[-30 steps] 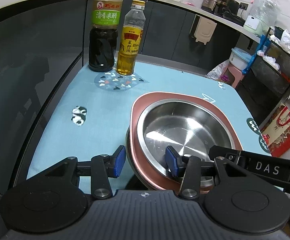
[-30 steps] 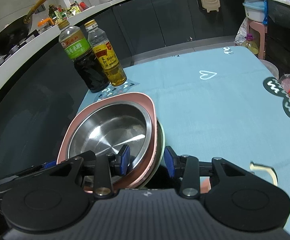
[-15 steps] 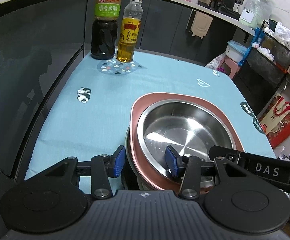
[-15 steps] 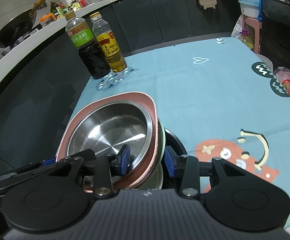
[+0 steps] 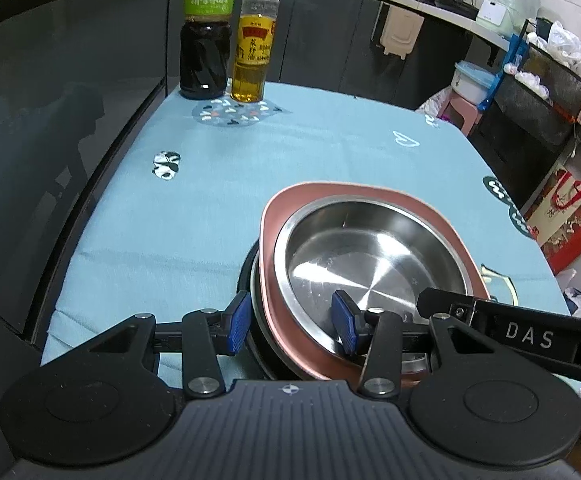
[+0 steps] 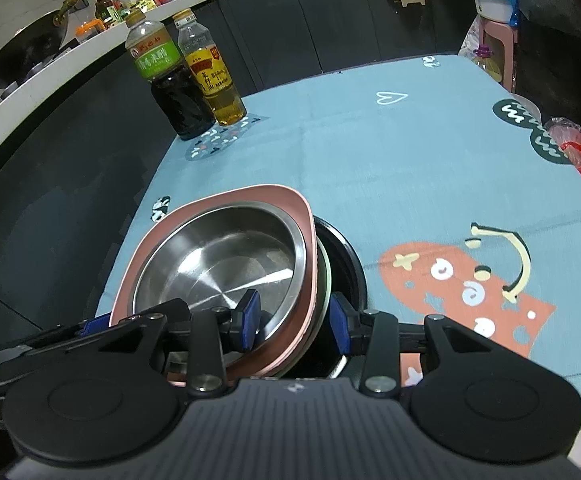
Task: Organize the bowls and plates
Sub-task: 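Carry the stacked dishes over the black bowl and lower them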
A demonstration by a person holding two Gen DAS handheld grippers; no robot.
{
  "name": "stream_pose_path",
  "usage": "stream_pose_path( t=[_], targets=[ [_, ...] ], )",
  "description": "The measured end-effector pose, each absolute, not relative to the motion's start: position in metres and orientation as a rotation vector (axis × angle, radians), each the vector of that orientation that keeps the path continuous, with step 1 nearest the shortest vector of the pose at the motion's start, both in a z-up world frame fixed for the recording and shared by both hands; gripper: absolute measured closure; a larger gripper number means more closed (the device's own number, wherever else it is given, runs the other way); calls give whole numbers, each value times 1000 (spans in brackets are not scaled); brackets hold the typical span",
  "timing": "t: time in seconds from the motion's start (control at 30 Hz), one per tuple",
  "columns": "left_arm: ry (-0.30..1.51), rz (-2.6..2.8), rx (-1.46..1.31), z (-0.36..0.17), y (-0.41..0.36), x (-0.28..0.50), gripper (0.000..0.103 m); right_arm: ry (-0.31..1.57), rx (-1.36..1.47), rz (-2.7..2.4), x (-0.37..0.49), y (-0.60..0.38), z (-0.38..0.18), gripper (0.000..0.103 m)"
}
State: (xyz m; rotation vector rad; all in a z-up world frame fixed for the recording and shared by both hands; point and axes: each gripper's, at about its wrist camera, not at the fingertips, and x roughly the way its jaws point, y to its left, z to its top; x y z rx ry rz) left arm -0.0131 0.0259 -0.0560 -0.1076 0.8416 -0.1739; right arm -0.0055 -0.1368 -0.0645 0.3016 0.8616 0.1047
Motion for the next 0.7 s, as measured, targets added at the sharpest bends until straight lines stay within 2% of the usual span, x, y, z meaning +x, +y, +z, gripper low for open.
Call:
stream_pose_path(
  t=[0.2,0.33,0.43,0.7],
  targets=[
    [842,-189,-95,-56,27,-14,60,861,297,111,-9,-139,-71,63],
    [861,-181,-136,-55,35,-13,59,856,324,120,-12,-142,-70,55],
    [881,-164,-183,-56,43,-11,59,841,343,110,-13,-146,-67,43],
    [916,-168,-275,-65,50,-6,55,870,393,73,-11,-157,-74,42]
  ],
)
